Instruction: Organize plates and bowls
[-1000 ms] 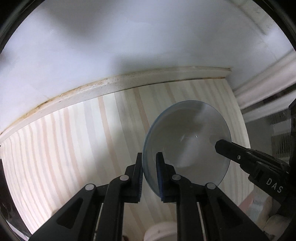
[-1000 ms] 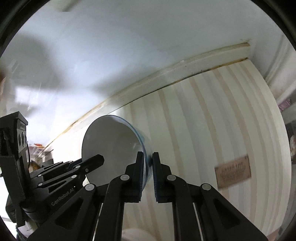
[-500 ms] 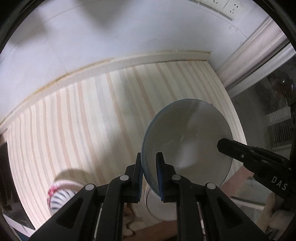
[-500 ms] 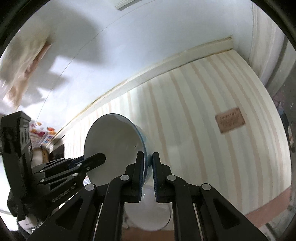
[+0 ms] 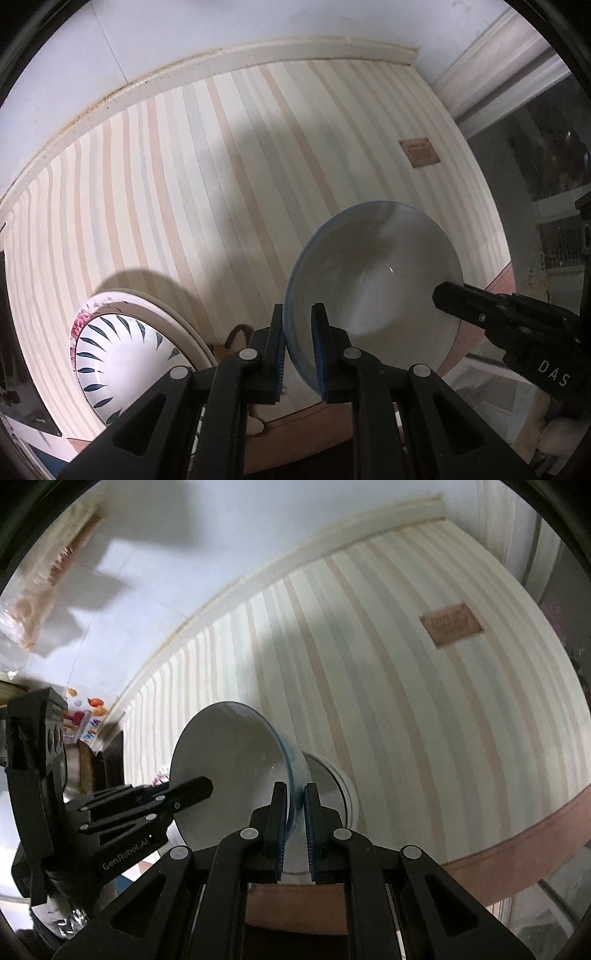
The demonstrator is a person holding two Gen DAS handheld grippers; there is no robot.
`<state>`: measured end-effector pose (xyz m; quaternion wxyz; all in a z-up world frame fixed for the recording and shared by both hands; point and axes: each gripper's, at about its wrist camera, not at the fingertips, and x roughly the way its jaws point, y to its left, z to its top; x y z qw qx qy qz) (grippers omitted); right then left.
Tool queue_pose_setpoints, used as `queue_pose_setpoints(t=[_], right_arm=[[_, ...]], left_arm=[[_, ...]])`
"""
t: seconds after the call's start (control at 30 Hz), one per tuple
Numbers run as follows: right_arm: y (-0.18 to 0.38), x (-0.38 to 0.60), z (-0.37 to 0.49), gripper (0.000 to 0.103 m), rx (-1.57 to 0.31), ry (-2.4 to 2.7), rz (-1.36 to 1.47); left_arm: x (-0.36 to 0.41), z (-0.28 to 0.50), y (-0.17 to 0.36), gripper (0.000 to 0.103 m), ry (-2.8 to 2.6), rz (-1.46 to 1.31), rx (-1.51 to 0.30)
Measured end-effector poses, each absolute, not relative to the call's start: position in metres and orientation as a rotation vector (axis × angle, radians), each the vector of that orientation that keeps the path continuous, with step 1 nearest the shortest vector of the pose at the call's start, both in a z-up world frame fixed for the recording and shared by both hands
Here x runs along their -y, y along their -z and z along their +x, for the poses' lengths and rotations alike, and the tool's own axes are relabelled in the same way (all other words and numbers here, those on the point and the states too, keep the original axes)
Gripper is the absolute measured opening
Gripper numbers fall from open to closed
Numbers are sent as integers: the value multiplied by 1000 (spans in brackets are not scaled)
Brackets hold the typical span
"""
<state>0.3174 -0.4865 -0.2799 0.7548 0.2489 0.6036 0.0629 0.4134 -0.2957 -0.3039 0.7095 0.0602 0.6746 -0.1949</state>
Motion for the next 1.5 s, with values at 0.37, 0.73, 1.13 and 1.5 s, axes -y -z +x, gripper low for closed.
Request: queue_pose_setpoints(t=[0.37,0.73,1.13,1.5], right_arm=[[308,489,304,11,-1378,-119,552],[316,488,307,13,-1406,-93,519],[313,483,307,19,-1407,-81,514],[255,470,273,83,-1304,-49,423]], left_arm=[[299,410,322,11,427,173,-1527],[304,406,335,12,422,194,-1551],[302,400,323,12,419,199,-1531],[276,371,248,44,454,151,-1386]])
